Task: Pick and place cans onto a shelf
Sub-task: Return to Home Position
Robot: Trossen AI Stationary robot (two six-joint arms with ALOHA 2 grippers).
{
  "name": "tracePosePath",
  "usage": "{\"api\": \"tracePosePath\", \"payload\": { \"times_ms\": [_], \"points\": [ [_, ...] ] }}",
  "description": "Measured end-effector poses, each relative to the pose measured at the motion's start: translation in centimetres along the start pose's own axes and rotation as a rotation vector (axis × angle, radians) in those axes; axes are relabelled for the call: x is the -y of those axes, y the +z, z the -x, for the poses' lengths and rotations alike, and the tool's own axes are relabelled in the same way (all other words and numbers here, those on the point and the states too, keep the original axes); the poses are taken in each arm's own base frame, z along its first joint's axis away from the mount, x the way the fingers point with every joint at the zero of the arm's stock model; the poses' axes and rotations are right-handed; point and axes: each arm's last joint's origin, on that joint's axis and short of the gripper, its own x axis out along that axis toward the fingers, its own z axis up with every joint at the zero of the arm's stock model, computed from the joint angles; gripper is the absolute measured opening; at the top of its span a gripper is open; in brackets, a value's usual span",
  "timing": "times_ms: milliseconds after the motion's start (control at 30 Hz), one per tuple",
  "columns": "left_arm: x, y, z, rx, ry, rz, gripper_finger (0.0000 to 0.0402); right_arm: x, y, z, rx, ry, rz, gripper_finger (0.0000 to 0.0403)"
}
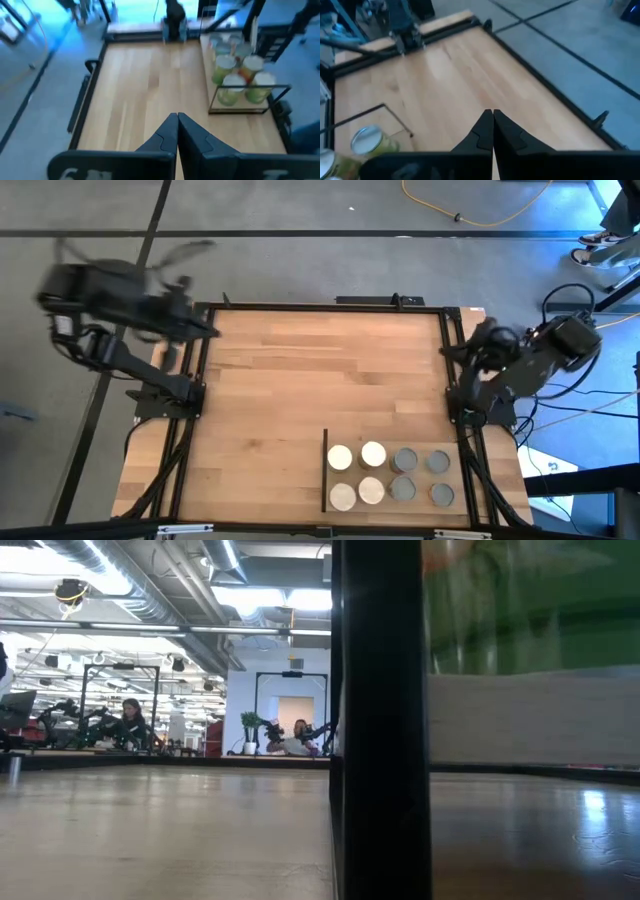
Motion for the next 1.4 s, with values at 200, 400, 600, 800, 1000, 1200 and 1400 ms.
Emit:
{"api": "tracePosePath", "payload": {
  "times_ms": [200, 400, 600, 800, 1000, 1200, 1400],
  "points": [
    [-0.5, -3.6, 6.4, 0.154, -0.027, 0.011, 0.0000, 3.6, -0.8, 1.3, 0.038, 0.038, -0.014, 0.0002],
    [-0.6, -8.6, 11.0, 0.257, -0.113, 0.012, 0.0000, 5.8, -2.5, 1.5, 0.019, 0.172, 0.017, 0.0001],
    [-0.6, -12.6, 12.9, 0.382, -0.145, 0.010, 0.0000, 7.7, -3.0, 2.4, 0.192, 0.389, 0.114, 0.0001],
    [-0.3, -15.5, 12.8, 0.506, -0.240, -0.029, 0.0000, 9.9, -4.2, 3.3, 0.347, 0.652, 0.188, 0.0000],
    [0.2, -17.7, 10.2, 0.518, -0.326, -0.043, 0.0000, 11.1, -6.2, 2.8, 0.412, 0.737, 0.251, 0.0000],
    [0.7, -19.8, 7.1, 0.513, -0.374, -0.079, 0.0000, 11.6, -8.5, 1.6, 0.398, 0.740, 0.263, 0.0000],
    [0.8, -22.0, 5.9, 0.610, -0.375, -0.086, 0.0000, 12.3, -10.3, 0.7, 0.413, 0.767, 0.238, 0.0000]
  ]
}}
